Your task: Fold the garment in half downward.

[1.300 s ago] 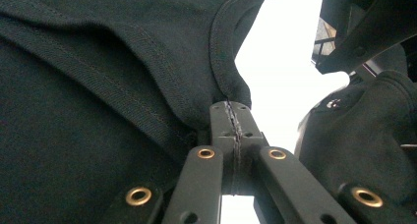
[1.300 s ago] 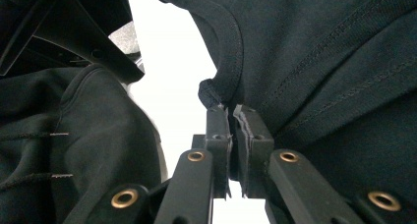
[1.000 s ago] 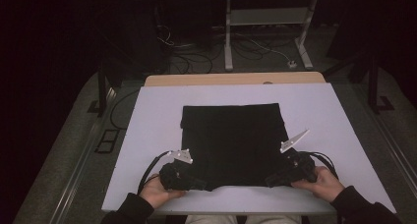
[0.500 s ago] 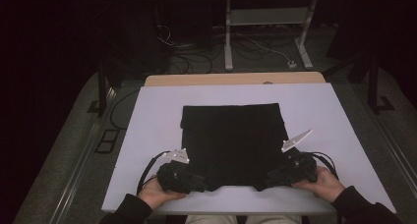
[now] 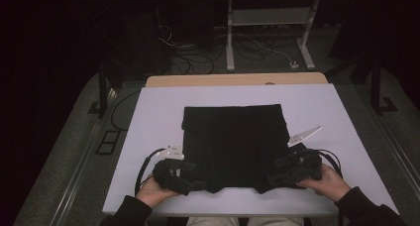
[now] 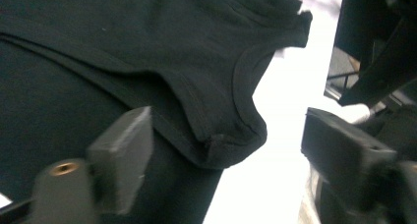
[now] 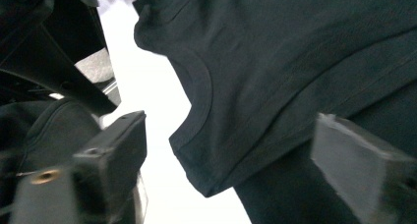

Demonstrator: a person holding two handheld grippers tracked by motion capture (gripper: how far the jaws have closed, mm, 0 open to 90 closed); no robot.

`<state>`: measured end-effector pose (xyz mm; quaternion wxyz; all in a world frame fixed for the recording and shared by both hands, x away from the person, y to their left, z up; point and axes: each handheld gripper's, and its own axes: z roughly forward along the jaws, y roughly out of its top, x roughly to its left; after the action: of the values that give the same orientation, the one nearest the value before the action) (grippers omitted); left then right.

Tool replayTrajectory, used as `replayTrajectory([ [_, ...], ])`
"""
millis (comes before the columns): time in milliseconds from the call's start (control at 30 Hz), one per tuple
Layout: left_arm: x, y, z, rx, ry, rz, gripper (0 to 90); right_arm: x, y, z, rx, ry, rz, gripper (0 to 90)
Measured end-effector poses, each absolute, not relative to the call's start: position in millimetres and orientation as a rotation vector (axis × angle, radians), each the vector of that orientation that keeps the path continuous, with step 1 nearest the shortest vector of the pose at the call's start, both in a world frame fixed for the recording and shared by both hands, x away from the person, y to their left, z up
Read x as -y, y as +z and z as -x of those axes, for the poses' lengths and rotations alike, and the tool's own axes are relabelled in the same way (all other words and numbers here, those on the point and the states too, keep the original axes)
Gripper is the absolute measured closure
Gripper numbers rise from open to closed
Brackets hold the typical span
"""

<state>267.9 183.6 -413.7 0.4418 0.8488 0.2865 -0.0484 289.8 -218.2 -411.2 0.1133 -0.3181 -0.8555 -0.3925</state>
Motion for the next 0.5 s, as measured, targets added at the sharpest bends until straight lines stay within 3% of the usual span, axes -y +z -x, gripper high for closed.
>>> replayTrajectory([
  [100,-186.8,-411.4,-270.9,-0.729,-0.101,-2.096,0.6,217.4,-405.6,-290.9,2.53,-1.177,0.958,0.2],
  [500,-206.4,-409.8,-272.4,-0.817,0.059,-2.021,0.0,217.1,-389.7,-303.2,2.56,-1.301,1.029,0.0],
])
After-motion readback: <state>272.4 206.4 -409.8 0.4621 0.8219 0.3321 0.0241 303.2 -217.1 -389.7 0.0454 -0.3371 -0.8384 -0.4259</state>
